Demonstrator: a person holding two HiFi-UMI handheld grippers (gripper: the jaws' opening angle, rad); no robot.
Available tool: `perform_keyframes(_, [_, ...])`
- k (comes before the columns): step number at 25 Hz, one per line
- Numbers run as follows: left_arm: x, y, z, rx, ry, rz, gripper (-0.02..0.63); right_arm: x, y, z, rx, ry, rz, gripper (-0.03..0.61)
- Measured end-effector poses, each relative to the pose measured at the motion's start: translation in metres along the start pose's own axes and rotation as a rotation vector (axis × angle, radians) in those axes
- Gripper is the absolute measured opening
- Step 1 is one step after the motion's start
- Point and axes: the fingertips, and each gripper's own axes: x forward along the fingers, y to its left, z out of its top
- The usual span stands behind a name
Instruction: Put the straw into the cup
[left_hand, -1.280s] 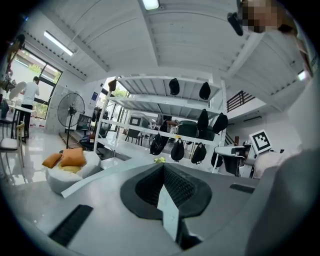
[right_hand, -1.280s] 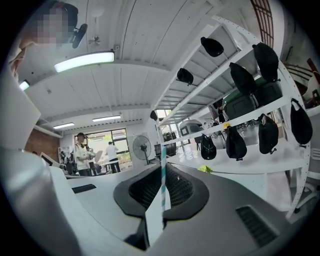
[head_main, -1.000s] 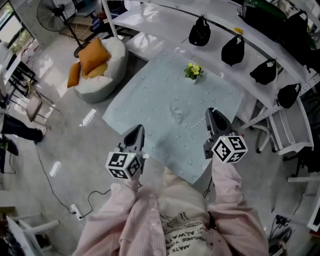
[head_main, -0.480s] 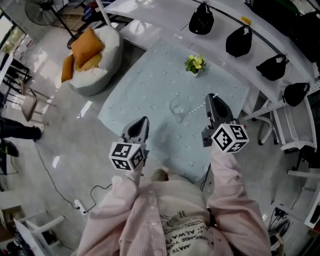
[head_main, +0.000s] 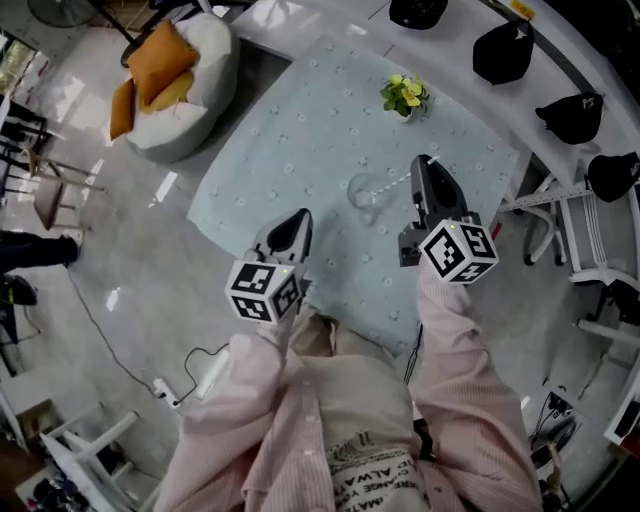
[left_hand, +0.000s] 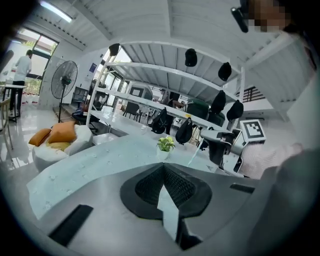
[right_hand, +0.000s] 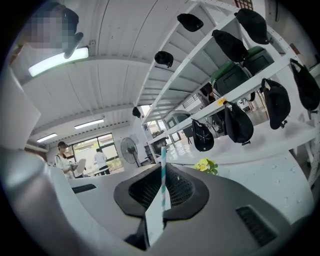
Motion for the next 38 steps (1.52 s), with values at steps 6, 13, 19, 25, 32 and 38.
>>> perform_keyframes(6, [0.024, 0.002, -0.03, -0.051, 0.069, -0.034, 0.0, 0.018, -0.006, -0.043, 0.015, 0.06, -0.008, 0.018])
perform_keyframes(13, [0.041, 0.008, -0.064, -0.108, 0.107, -0.038, 0.0, 0.026, -0.012, -0.079, 0.021, 0.107, 0.002, 0.018])
perform_keyframes(19, [0.046, 0.008, -0.081, -0.132, 0.128, -0.041, 0.0, 0.03, -0.016, -0.093, 0.023, 0.119, -0.001, 0.018])
perform_keyframes(25, [0.049, 0.006, -0.088, -0.144, 0.139, -0.042, 0.0, 0.033, -0.018, -0.102, 0.015, 0.14, 0.0, 0.018])
perform_keyframes(32, [0.05, 0.009, -0.088, -0.148, 0.135, -0.026, 0.0, 0.036, -0.019, -0.107, -0.006, 0.157, 0.011, 0.018])
perform_keyframes(38, [0.049, 0.01, -0.083, -0.139, 0.129, -0.019, 0.0, 0.036, -0.017, -0.115, -0.013, 0.193, 0.033, 0.029])
